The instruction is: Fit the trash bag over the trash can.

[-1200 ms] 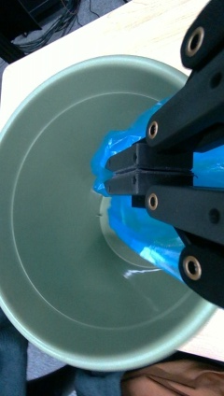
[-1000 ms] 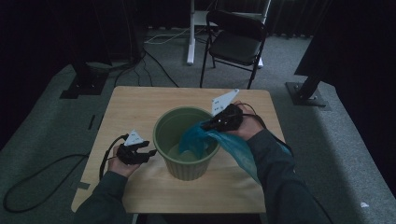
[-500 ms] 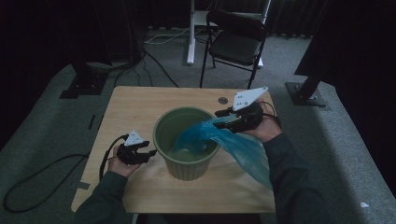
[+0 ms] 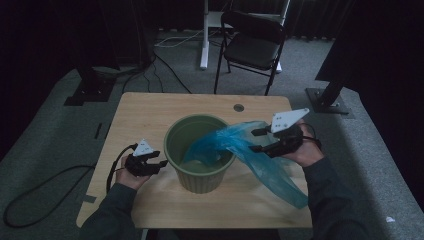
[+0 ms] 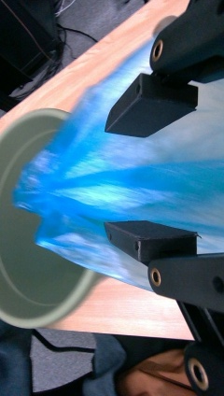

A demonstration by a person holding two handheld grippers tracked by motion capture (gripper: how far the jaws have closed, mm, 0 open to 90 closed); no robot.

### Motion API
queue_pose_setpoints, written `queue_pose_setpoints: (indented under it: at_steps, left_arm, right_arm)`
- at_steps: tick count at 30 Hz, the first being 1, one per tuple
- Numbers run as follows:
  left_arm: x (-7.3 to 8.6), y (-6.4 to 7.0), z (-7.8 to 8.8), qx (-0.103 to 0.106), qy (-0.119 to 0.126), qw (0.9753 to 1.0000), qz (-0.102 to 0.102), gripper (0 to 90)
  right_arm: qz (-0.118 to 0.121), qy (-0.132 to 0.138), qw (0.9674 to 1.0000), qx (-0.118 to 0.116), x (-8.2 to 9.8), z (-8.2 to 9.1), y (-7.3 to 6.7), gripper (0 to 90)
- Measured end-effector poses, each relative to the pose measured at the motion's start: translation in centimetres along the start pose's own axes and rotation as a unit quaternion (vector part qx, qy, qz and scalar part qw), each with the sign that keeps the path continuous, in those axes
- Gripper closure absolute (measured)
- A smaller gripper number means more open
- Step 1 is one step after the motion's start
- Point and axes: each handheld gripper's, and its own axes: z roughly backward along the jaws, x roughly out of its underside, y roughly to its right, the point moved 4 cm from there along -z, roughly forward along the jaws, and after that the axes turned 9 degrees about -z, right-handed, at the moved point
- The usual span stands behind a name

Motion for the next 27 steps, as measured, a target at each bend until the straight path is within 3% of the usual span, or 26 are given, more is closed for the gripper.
queue_pose_setpoints:
  at_steps: [8, 15, 22, 27]
  left_arm:
    - [0.0, 0.0, -0.1, 0.003, 0.001, 1.0, 0.004, 47.0]
    - [0.0, 0.0, -0.1, 0.003, 0.001, 1.0, 0.004, 47.1]
    - [0.0, 0.0, 0.1, 0.005, 0.0, 1.0, 0.003, 47.7]
    - [0.0, 0.1, 0.2, 0.014, 0.0, 0.9999, 0.003, 49.6]
  right_arm:
    - [-0.012, -0.016, 0.9998, -0.005, 3.1, 0.9, -0.3, 42.5]
    - [-0.013, -0.018, 0.9997, -0.009, 4.1, 0.3, -0.2, 42.3]
    - [-0.005, -0.025, 0.9993, -0.027, 4.2, -0.2, -0.2, 72.6]
    - [0.003, -0.02, 0.9996, -0.021, 3.8, -0.2, -0.2, 83.6]
